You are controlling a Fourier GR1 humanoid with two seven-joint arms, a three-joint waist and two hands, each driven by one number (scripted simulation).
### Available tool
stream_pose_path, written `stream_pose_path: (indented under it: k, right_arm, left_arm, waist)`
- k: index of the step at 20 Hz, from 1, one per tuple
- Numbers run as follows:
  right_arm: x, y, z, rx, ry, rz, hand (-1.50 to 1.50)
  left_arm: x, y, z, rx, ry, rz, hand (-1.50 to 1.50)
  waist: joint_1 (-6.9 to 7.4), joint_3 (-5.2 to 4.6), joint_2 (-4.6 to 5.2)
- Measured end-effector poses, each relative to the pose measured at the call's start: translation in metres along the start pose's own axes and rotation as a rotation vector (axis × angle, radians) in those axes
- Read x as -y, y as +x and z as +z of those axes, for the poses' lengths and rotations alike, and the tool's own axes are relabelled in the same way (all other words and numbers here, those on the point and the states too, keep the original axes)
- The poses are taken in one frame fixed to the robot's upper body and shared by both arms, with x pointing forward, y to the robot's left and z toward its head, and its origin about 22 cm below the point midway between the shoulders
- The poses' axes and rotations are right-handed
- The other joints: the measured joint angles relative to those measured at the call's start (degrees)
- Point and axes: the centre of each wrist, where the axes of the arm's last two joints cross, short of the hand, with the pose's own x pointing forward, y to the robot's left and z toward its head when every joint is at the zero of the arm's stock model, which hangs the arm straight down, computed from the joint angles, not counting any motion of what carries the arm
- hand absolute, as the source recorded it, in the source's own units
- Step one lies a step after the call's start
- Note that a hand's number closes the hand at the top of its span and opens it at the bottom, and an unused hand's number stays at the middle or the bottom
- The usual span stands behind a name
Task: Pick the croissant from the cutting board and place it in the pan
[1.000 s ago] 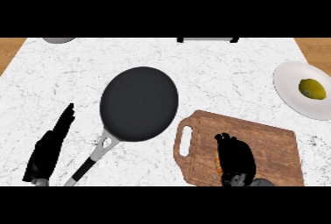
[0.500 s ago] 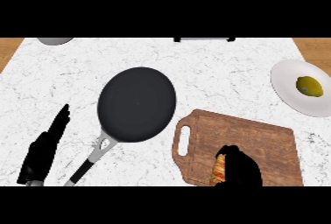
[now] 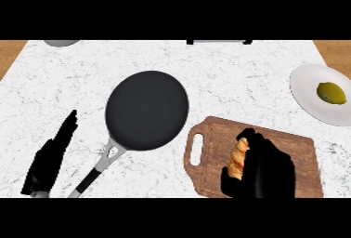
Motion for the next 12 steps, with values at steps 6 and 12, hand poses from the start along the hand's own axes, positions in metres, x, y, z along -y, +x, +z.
stream_pose_path:
  k: [6, 12]
  right_arm:
    - [0.025, 0.052, -0.003, 0.138, -0.169, -0.058, 1.50]
    - [0.027, 0.095, -0.033, 0.200, -0.147, -0.124, 1.50]
  left_arm:
    - [0.000, 0.000, -0.001, 0.011, -0.011, 0.003, 0.00]
    - [0.005, 0.002, -0.006, 0.017, -0.024, 0.005, 0.00]
  waist:
    - [0.85, 0.04, 0.34]
    - [1.63, 0.07, 0.63]
